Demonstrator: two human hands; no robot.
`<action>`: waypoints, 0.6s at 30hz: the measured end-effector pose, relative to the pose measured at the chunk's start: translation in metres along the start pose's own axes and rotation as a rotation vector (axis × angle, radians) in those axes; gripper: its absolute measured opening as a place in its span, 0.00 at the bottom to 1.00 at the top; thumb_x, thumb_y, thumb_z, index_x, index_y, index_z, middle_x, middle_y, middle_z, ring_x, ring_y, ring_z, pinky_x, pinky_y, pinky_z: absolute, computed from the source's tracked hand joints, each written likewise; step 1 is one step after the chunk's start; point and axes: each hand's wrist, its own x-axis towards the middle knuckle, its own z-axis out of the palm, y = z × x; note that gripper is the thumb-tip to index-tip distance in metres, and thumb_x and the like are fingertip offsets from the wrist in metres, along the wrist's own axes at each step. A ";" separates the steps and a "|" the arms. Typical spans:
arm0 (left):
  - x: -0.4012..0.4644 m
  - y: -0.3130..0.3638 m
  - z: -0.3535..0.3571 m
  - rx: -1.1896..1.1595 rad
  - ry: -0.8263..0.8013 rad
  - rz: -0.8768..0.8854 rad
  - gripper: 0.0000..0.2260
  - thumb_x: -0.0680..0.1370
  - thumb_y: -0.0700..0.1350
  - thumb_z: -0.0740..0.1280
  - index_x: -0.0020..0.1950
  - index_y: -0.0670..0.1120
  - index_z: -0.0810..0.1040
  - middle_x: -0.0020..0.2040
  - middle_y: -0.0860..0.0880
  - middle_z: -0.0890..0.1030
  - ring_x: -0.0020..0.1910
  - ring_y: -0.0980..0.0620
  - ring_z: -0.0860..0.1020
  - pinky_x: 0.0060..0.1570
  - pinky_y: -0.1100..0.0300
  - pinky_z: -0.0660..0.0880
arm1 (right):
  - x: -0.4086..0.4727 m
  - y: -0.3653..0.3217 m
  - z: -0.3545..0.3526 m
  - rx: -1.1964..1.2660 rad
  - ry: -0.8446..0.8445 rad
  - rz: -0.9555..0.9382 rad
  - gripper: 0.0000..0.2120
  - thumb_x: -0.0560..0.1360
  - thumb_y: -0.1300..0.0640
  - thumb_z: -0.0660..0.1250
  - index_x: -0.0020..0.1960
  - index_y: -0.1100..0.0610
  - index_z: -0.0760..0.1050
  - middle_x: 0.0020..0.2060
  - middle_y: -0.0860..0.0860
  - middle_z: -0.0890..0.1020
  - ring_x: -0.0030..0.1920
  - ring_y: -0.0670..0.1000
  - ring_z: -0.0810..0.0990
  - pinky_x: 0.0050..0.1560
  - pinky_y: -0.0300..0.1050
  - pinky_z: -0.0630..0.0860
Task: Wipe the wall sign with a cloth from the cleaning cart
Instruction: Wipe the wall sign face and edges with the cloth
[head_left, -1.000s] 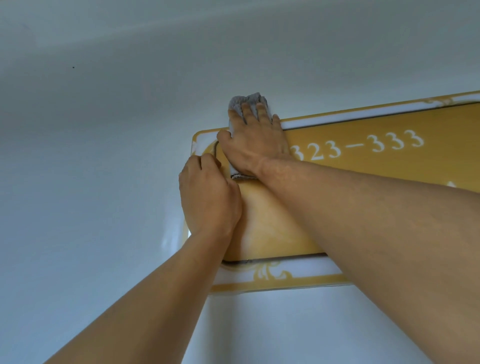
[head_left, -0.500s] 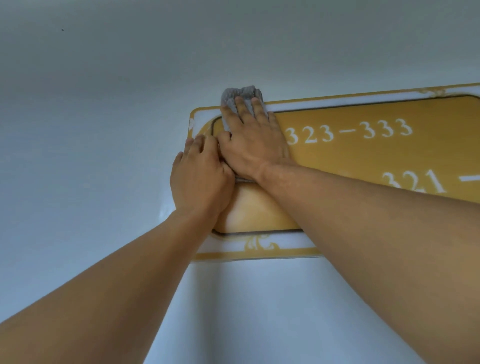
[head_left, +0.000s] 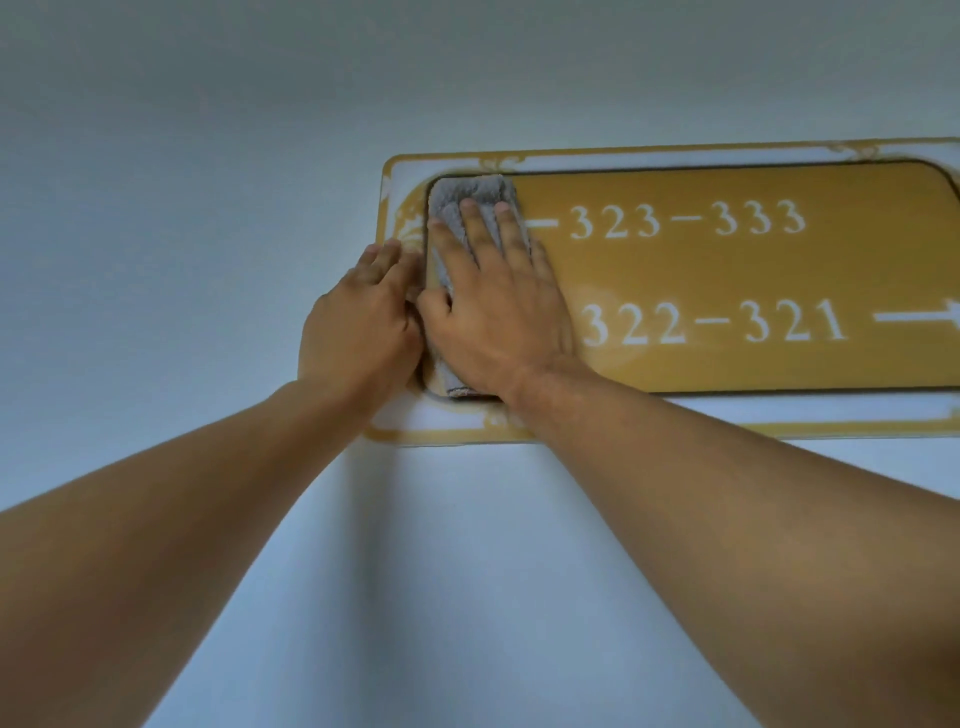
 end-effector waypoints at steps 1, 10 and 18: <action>-0.006 -0.002 0.000 0.005 -0.011 -0.005 0.22 0.81 0.46 0.57 0.77 0.49 0.67 0.78 0.48 0.65 0.77 0.49 0.62 0.69 0.49 0.66 | -0.007 -0.001 0.000 -0.004 0.000 0.000 0.33 0.76 0.43 0.47 0.80 0.47 0.53 0.80 0.50 0.53 0.80 0.54 0.46 0.77 0.58 0.48; -0.042 -0.002 -0.004 -0.141 0.013 -0.016 0.24 0.81 0.46 0.52 0.76 0.43 0.67 0.78 0.46 0.66 0.77 0.50 0.62 0.77 0.55 0.56 | -0.051 -0.007 -0.001 -0.006 0.022 -0.003 0.31 0.77 0.46 0.51 0.80 0.48 0.54 0.80 0.50 0.53 0.80 0.53 0.46 0.77 0.57 0.48; -0.046 -0.002 -0.008 -0.198 0.178 -0.250 0.25 0.76 0.44 0.52 0.72 0.39 0.69 0.75 0.41 0.68 0.75 0.44 0.63 0.76 0.49 0.56 | -0.076 -0.012 -0.001 0.004 0.050 0.024 0.31 0.76 0.46 0.49 0.80 0.49 0.56 0.80 0.52 0.55 0.80 0.54 0.47 0.77 0.58 0.50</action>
